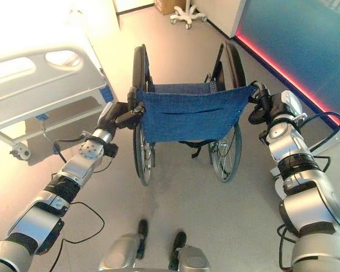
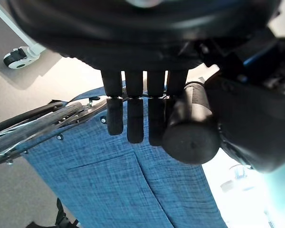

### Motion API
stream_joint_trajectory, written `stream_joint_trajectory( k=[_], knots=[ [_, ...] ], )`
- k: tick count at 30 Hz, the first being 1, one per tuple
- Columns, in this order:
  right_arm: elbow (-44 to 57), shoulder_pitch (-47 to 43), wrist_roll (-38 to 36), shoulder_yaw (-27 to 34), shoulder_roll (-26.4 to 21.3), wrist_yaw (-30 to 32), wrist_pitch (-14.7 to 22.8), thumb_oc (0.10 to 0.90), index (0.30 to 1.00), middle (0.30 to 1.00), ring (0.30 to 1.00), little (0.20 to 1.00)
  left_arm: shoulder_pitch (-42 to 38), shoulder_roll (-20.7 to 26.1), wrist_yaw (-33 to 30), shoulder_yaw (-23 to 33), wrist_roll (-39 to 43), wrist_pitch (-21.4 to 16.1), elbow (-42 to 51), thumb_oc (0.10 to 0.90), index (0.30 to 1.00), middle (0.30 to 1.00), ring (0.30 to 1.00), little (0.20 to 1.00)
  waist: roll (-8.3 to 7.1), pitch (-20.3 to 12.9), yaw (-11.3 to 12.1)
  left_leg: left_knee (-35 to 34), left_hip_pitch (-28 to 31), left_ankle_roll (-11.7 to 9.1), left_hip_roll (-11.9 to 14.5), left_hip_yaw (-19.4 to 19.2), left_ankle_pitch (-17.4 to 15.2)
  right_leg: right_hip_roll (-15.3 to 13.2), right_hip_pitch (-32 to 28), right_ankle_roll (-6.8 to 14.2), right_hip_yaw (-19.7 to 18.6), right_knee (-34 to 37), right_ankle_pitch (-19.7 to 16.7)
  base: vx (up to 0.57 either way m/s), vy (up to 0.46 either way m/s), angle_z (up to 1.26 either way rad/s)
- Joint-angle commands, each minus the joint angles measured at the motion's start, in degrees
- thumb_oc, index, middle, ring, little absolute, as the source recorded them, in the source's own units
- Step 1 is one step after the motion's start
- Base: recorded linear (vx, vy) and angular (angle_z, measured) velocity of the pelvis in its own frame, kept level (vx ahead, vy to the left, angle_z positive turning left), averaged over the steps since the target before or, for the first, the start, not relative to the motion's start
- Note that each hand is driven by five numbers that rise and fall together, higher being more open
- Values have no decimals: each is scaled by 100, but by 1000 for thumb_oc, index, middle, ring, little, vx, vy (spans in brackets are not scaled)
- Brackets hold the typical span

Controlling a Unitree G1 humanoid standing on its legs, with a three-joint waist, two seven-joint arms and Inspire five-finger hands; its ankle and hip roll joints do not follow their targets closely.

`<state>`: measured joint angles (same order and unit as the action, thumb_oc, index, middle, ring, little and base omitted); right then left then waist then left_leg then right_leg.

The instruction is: Push the wheelchair next to the bed

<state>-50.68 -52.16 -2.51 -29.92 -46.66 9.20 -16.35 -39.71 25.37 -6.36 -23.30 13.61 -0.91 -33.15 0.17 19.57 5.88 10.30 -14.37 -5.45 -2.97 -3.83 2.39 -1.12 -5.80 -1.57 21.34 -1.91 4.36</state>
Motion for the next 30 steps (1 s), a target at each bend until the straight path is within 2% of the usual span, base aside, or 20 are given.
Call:
stream_joint_trajectory(
  k=[1, 3, 5, 9, 10, 12, 13, 15, 16, 17, 18, 21, 24, 26, 29, 30],
  knots=[
    [1064, -892, 533, -404, 598, -467, 1688, 400, 300, 300, 300, 300, 434, 478, -27, -465, -1071, -210, 116, 400, 300, 300, 300, 300, -55, 69, 513, 107, -238, 409, -266, -370, 228, 255, 35, 234, -879, -474, 138, 238, 58, -82],
    [957, -794, 462, -336, 673, -534, 1834, 400, 300, 300, 300, 300, 520, 535, -22, -425, -999, -213, 61, 400, 300, 300, 300, 300, -101, -1, 535, 275, -69, 600, -247, -419, -96, 168, 21, 223, -782, -630, 288, 246, 89, -85],
    [1082, -677, 451, -293, 663, -551, 1830, 400, 300, 300, 300, 300, 537, 659, 49, -367, -1005, -245, 43, 400, 300, 300, 300, 300, -166, -22, 607, 403, -64, 717, -230, -321, -261, 139, -45, 199, -760, -802, 456, 238, 38, -60],
    [1036, -521, 361, -194, 693, -459, 1968, 400, 300, 300, 300, 300, 469, 730, 159, -377, -1098, -196, 23, 400, 300, 300, 300, 300, -303, -192, 697, 278, 80, 939, -278, -127, -401, 232, -70, 312, -824, -1483, 650, 194, -11, 10],
    [1136, -379, 309, -129, 636, -407, 1978, 400, 300, 300, 300, 300, 454, 763, 184, -419, -1138, -186, 60, 400, 300, 300, 300, 300, -328, -207, 663, 240, 144, 1026, -290, -4, -438, 190, 118, 436, -862, -2019, 447, 178, 5, 45],
    [1216, -194, 348, -32, 561, -451, 2037, 400, 300, 300, 300, 300, 433, 708, 193, -465, -1122, -229, -14, 400, 300, 300, 300, 300, -273, -196, 549, 222, 272, 1056, -248, 208, -479, 6, 393, 577, -982, -2220, 188, 200, 0, 60],
    [1201, -175, 365, -16, 553, -466, 2055, 400, 300, 300, 300, 300, 419, 685, 202, -481, -1128, -249, -53, 400, 300, 300, 300, 300, -262, -192, 524, 227, 303, 1051, -244, 263, -490, -49, 420, 600, -1020, -2172, 161, 222, -72, 37],
    [1082, -192, 423, 1, 553, -445, 2085, 400, 300, 300, 300, 300, 296, 644, 223, -591, -1144, -343, -196, 400, 300, 300, 300, 300, -234, -160, 408, 300, 410, 990, -208, 503, -552, -361, 537, 730, -1233, -1702, 17, 175, -192, 14],
    [1005, -289, 402, -10, 574, -376, 2093, 400, 300, 300, 300, 300, 90, 701, 264, -669, -1111, -356, -266, 400, 300, 300, 300, 300, -255, -83, 314, 403, 444, 949, -150, 618, -644, -629, 728, 831, -1426, -1370, -202, 85, -267, 13],
    [982, -335, 397, -11, 590, -344, 2095, 400, 300, 300, 300, 300, -13, 736, 293, -692, -1081, -361, -299, 400, 300, 300, 300, 300, -274, -49, 278, 442, 445, 932, -126, 655, -690, -740, 814, 865, -1508, -1238, -327, 58, -358, 1],
    [956, -444, 407, -41, 633, -272, 2068, 400, 300, 300, 300, 300, -238, 793, 346, -741, -1010, -371, -392, 400, 300, 300, 300, 300, -325, 19, 207, 522, 427, 887, -80, 716, -801, -961, 964, 935, -1683, -959, -646, 56, -307, -10],
    [1054, -676, 358, -176, 702, -185, 1836, 400, 300, 300, 300, 300, -546, 862, 432, -804, -962, -348, -504, 400, 300, 300, 300, 300, -436, 67, 114, 748, 353, 767, 20, 839, -1079, -1319, 1163, 1062, -2016, -487, -1192, 123, -343, 24],
    [1165, -729, 263, -205, 689, -152, 1702, 400, 300, 300, 300, 300, -640, 897, 491, -830, -994, -325, -516, 400, 300, 300, 300, 300, -500, 71, 83, 913, 324, 690, 90, 930, -1256, -1477, 1216, 1129, -2106, -226, -1358, 221, -419, 24],
    [1358, -763, 89, -233, 578, -143, 1481, 400, 300, 300, 300, 300, -704, 973, 599, -898, -1009, -327, -491, 400, 300, 300, 300, 300, -609, 38, 54, 1031, 298, 563, 253, 1186, -1451, -1629, 1296, 1238, -2287, 138, -1450, 345, -703, 46],
    [1506, -782, 2, -289, 522, -106, 1379, 400, 300, 300, 300, 300, -703, 1059, 642, -906, -1016, -310, -422, 400, 300, 300, 300, 300, -720, 19, 46, 992, 281, 457, 470, 1432, -1488, -1592, 1384, 1288, -2440, 96, -1443, 218, -638, 69],
    [1555, -852, -43, -340, 480, -76, 1319, 400, 300, 300, 300, 300, -724, 1097, 646, -912, -1055, -355, -418, 400, 300, 300, 300, 300, -749, 26, 20, 988, 235, 418, 595, 1539, -1467, -1468, 1441, 1293, -2510, -53, -1334, 157, -772, 31]
  ],
)
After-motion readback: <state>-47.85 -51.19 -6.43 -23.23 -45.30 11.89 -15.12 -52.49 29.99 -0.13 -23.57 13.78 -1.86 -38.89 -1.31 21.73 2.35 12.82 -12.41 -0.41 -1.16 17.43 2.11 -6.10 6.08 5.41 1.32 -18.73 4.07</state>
